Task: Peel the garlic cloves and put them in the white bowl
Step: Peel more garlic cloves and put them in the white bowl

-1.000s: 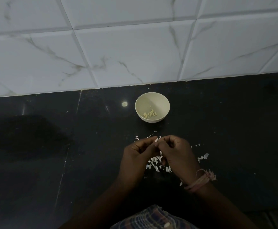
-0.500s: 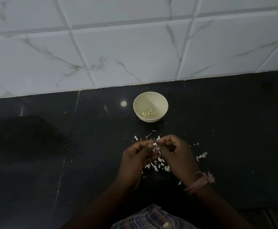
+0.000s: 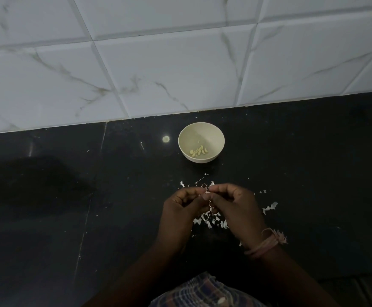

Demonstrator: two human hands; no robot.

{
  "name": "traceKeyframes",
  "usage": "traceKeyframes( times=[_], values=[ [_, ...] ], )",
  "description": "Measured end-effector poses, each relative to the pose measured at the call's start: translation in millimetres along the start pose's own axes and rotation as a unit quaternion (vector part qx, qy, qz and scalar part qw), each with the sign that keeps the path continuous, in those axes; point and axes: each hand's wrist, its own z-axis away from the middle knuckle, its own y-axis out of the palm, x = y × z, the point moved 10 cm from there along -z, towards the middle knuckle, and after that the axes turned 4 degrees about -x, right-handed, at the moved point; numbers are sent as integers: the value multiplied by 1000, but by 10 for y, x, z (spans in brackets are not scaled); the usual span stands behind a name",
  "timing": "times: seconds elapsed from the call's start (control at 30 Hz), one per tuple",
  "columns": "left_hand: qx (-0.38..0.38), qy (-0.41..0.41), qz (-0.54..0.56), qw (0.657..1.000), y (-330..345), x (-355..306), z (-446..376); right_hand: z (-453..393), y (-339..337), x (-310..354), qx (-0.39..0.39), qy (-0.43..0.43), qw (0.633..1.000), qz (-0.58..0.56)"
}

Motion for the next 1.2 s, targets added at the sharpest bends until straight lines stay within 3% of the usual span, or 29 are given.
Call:
traceKeyframes(
  times=[0.17,0.33,0.47,0.63,0.77,0.97,1.2],
  values=[
    [3,6,-36,999,-13,-23,-9,3,14,-8,-13,2,1000,13],
    [-30,61,-223,972,-22,-82,-37,3,24,3,-49,-15,998,32],
    [-49,71,-265,961,-28,-97,-63,-20,77,1,-34,1,999,26],
    [-12,17,-260,965,6,-15,-68,-41,101,-136,-18,42,999,-12],
    [24,-81,-181,980,27,135,-63,-56,126,-224,6,69,997,-31],
    [13,-207,-89,974,-29,329,-84,-56,136,-317,14,101,993,-59],
    [16,-244,-66,967,10,355,-19,-26,193,-439,34,160,982,-91]
  ],
)
